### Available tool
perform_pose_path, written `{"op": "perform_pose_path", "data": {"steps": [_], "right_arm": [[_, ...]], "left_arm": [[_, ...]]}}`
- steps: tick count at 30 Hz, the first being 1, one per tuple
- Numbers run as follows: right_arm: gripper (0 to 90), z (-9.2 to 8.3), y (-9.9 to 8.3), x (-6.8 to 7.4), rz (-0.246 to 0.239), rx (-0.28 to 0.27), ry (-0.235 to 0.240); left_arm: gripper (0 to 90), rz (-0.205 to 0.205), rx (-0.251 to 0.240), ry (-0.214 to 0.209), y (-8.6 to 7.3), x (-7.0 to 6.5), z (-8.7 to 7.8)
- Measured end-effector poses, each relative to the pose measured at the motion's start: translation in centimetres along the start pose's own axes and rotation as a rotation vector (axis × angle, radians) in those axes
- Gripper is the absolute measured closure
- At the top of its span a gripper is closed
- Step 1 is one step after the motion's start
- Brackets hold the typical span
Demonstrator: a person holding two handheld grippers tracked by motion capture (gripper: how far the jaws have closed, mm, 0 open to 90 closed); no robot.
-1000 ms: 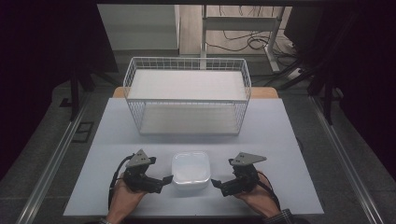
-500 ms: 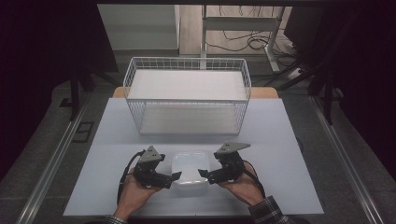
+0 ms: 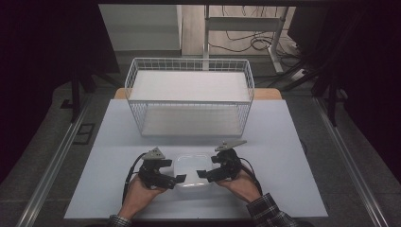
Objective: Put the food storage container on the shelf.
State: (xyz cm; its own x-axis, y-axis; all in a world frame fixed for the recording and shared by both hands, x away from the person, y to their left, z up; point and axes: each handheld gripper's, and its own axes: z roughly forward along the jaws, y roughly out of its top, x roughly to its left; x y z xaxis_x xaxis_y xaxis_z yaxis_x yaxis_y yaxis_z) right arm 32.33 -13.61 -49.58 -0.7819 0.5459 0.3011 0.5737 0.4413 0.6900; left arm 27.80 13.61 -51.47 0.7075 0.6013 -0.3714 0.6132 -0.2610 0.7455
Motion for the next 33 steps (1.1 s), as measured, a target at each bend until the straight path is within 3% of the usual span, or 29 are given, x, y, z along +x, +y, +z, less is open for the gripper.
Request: {"op": "perform_pose_path", "data": {"steps": [3, 5, 7, 11, 13, 16, 18, 22, 26, 33], "right_arm": [[16.2, -0.3, -0.2, 0.3, 0.032, 0.022, 0.01], [21.4, -0.9, -0.4, 0.6, 0.055, 0.034, -0.01], [35.2, -1.8, -0.6, 0.7, 0.092, 0.033, -0.024], [59.8, -3.6, -1.3, 0.9, 0.161, 0.012, -0.021], [65.7, -4.2, -1.6, 0.9, 0.197, -0.011, -0.004], [73.0, -4.8, -1.8, 0.8, 0.244, -0.055, 0.004], [76.9, -4.9, -1.8, 0.7, 0.252, -0.086, 0.001], [79.0, -4.9, -1.9, 0.7, 0.229, -0.125, -0.024], [79.0, -4.8, -1.6, 1.1, 0.178, -0.15, -0.059], [79.0, -4.9, 0.0, 0.8, 0.129, -0.185, -0.066]], "left_arm": [[20.3, -0.016, 0.011, -0.012, -0.2, -0.3, -0.2], [29.1, -0.032, 0.004, -0.017, -0.4, -0.6, -0.6], [36.5, -0.043, -0.005, 0.011, -0.5, -1.0, -1.1], [53.1, -0.065, -0.023, 0.013, -0.7, -1.3, -1.9], [61.1, -0.074, -0.044, 0.012, -0.8, -1.4, -2.3], [69.2, -0.122, -0.096, -0.013, -1.0, -0.9, -2.4], [74.7, -0.154, -0.127, -0.037, -1.2, -0.4, -2.5], [79.7, -0.163, -0.143, -0.003, -1.1, -0.4, -2.4], [79.8, -0.146, -0.151, 0.03, -0.7, -0.4, -2.5], [79.7, -0.114, -0.166, 0.068, 0.9, 0.0, -3.0]]}}
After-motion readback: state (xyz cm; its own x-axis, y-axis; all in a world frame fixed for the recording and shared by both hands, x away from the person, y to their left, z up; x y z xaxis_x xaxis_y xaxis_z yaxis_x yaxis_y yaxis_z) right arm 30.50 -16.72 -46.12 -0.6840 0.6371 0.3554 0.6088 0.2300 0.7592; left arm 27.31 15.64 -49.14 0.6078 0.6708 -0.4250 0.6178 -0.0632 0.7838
